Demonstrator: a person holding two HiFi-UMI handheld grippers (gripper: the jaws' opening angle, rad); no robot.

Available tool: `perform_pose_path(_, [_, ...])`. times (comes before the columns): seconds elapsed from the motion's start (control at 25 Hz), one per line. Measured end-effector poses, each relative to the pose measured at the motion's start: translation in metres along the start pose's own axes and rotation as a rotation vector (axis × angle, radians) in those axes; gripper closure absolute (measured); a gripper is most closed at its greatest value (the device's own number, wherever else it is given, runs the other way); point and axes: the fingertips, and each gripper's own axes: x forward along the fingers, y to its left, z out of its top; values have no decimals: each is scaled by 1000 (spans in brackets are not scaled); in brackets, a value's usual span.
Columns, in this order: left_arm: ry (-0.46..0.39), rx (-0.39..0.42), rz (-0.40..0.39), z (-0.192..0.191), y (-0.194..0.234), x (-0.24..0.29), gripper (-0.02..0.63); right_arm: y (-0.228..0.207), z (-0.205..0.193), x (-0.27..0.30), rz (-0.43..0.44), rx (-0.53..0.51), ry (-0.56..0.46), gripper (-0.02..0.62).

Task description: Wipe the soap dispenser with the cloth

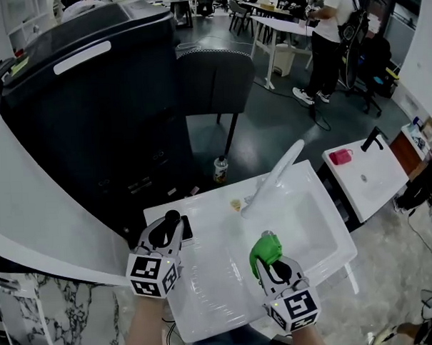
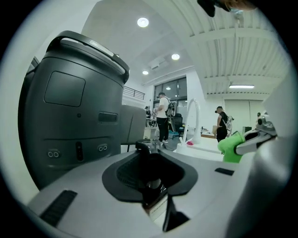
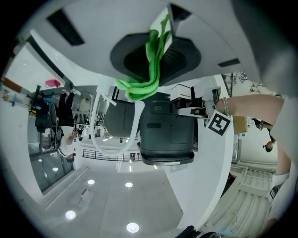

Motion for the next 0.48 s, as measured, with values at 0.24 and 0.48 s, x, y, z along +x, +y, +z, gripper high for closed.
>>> perform_pose_path(0.24, [47,-50,21,17,-26,-26,512,-5,16,-11,29,35,-60,546])
perform_pose_path(0.48, [87,-247,-13,19,-53,-33,512,16,29,-14,93,8,-111,546])
